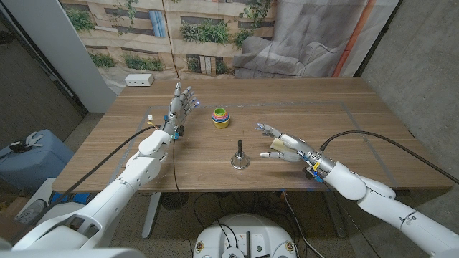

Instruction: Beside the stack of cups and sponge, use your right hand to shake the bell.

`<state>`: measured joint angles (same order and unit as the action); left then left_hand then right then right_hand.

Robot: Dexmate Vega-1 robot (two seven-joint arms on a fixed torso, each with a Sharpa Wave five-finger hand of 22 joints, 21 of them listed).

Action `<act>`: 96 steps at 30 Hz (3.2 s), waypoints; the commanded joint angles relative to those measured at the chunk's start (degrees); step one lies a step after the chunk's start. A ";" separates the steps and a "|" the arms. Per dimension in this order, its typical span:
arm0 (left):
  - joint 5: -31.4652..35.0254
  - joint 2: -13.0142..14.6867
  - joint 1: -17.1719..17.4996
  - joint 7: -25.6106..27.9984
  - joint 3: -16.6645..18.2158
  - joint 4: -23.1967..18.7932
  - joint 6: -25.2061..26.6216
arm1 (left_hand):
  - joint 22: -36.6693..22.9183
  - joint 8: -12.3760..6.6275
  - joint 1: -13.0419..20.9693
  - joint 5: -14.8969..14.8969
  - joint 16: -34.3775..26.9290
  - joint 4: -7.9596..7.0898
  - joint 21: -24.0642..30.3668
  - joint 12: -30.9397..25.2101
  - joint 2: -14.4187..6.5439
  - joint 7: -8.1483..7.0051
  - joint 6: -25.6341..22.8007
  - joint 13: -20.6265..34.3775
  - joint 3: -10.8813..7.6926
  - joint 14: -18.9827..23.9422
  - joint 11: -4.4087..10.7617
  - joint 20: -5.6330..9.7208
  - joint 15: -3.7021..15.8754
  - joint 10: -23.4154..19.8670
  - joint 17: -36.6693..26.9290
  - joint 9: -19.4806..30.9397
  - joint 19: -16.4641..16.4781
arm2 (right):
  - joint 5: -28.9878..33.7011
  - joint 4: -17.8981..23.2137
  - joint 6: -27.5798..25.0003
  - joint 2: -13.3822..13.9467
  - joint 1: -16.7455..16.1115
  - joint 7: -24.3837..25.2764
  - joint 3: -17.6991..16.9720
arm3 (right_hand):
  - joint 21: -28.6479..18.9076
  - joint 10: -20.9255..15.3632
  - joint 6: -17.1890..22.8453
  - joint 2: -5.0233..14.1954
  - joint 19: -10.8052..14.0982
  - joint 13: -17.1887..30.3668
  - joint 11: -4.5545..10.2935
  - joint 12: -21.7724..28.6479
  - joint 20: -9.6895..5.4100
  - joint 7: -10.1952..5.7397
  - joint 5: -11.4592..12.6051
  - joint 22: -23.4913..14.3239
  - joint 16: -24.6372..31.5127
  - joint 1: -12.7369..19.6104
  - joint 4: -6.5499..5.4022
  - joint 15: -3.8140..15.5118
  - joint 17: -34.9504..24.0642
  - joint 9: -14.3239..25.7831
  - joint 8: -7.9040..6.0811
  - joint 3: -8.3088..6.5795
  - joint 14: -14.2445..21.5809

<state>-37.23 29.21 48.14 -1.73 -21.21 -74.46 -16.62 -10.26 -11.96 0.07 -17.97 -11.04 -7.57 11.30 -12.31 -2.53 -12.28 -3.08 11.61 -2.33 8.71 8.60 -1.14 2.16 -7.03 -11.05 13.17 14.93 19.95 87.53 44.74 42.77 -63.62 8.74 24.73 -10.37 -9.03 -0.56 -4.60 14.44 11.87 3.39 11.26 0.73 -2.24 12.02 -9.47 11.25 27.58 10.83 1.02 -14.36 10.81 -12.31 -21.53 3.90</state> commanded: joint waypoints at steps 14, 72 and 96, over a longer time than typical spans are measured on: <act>0.00 -0.02 -0.02 0.01 0.00 0.01 -0.02 | -0.32 -0.32 0.09 -0.40 -0.31 -0.38 0.39 -0.33 -0.52 -0.45 -0.06 0.30 -0.03 0.59 0.35 -0.08 5.52 -0.18 -0.27 0.25 0.42 | 8.34 -4.92 -2.34 -3.84 4.11 9.82 7.41 | -0.43 -3.12 4.00 -1.44 0.40 0.28 0.29 1.21 -0.14 -0.86 -0.41 -0.15 1.02 4.44 -0.19 0.01 0.45 0.38 -2.09 -1.23 1.04; -0.02 0.00 -0.01 -0.01 0.01 0.03 -0.03 | -0.32 -0.33 0.08 -0.40 -0.33 -0.39 0.39 -0.33 -0.53 -0.45 -0.08 0.30 -0.03 0.64 0.42 -0.06 5.52 -0.19 -0.27 0.25 0.41 | 10.60 -9.52 -6.21 -9.76 6.36 25.80 13.78 | -1.75 -31.39 30.01 1.79 13.92 0.35 6.53 5.35 -2.96 -8.06 -1.78 -0.32 9.75 18.04 -1.65 8.46 0.01 0.29 -11.67 -1.86 19.14; -0.02 0.01 -0.01 -0.01 0.01 0.03 -0.03 | -0.32 -0.34 0.08 -0.40 -0.31 -0.39 0.40 -0.33 -0.52 -0.45 -0.11 0.30 -0.03 0.60 0.22 -0.06 5.50 -0.18 -0.27 0.25 0.45 | 8.97 -9.16 -7.91 -10.32 7.42 25.05 14.83 | -1.37 -41.84 39.99 3.87 15.54 0.31 8.84 6.15 -3.71 -8.20 -1.98 -0.45 13.68 18.70 -1.98 10.46 -1.34 0.21 -14.34 0.16 24.00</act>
<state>-37.24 29.21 48.13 -1.76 -21.21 -74.43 -16.66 -10.26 -11.96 0.07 -17.97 -11.04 -7.57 11.30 -12.31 -2.53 -12.28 -3.08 11.60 -2.33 8.70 8.59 -1.14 2.16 -7.03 -11.05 13.17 14.93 29.88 78.15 37.36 32.81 -56.72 34.51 39.02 -11.94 -49.99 38.64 -1.32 29.32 11.96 12.17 17.25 -2.86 -10.50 10.17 -9.75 24.56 45.88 8.69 2.79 -15.48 10.93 -26.28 -21.56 27.20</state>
